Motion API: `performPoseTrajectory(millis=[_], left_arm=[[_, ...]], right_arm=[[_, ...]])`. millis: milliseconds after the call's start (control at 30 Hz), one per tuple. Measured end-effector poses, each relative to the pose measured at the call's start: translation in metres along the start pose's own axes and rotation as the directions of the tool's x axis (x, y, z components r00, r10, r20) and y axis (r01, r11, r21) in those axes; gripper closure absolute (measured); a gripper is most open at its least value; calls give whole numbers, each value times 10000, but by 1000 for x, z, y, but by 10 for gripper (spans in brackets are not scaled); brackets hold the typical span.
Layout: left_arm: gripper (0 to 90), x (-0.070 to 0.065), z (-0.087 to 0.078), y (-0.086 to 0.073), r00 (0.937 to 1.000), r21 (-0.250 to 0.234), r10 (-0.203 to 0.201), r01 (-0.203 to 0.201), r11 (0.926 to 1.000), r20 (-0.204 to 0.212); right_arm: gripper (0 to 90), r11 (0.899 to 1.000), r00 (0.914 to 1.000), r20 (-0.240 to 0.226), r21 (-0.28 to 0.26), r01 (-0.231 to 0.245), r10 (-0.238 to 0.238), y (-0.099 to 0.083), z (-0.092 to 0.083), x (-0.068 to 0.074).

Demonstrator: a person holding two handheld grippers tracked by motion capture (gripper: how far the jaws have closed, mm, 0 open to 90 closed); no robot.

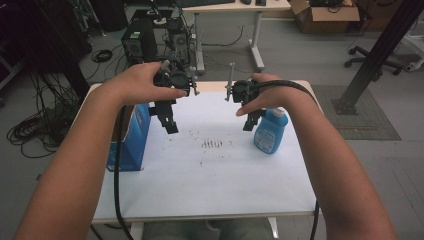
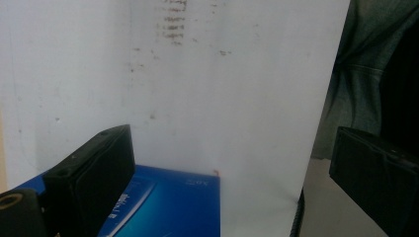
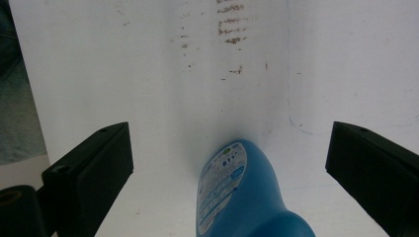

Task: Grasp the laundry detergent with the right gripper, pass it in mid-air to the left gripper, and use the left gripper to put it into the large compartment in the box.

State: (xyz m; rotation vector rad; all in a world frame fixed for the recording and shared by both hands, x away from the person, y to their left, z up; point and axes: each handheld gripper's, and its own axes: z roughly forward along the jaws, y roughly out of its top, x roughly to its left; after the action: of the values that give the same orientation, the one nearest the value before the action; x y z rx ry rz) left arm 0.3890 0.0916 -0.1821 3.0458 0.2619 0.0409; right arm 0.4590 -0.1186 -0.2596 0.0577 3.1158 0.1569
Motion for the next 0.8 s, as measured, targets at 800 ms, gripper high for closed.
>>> performPoseTrajectory(millis=[800], left_arm=[[42, 0, 1, 3, 10000, 14, 91, -91, 10000, -14]], right_arm=[[40, 9913, 9981, 498, -1284, -304, 371, -25, -32, 5]])
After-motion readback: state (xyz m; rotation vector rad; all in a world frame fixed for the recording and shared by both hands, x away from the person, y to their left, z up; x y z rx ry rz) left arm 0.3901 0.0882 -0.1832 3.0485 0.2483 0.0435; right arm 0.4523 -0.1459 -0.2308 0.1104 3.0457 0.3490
